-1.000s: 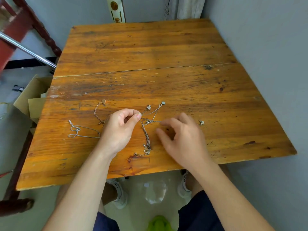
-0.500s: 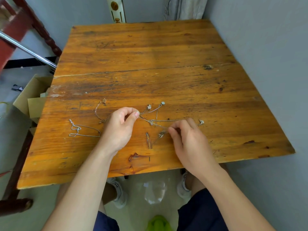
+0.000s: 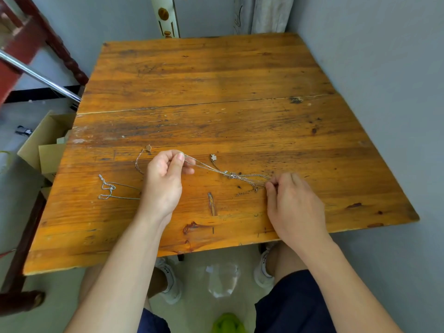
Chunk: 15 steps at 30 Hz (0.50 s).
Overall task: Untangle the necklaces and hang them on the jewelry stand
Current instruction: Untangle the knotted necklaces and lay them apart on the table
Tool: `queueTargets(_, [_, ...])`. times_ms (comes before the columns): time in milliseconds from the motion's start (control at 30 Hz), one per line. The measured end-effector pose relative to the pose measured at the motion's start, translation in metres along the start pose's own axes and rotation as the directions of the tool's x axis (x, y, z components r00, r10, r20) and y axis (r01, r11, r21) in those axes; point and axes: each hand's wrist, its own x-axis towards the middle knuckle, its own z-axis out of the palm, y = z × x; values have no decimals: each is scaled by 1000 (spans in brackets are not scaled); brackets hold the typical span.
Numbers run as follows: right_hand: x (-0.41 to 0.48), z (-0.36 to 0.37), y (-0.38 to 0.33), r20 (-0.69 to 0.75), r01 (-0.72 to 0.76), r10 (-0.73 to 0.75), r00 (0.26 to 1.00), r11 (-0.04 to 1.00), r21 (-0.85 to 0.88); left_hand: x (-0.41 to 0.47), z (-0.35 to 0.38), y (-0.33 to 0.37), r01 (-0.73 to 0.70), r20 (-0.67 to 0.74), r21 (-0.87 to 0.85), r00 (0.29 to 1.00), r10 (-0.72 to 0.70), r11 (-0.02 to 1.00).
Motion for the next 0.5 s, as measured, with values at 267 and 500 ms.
queueTargets(267, [4, -2, -5, -2, -29, 29, 1000, 999, -15, -11, 6, 1, 122, 150, -599, 988, -39, 792])
queueTargets(500, [3, 0, -9, -12, 96, -96, 995, 979, 179, -25, 6, -2, 225, 282, -511, 956, -85, 829])
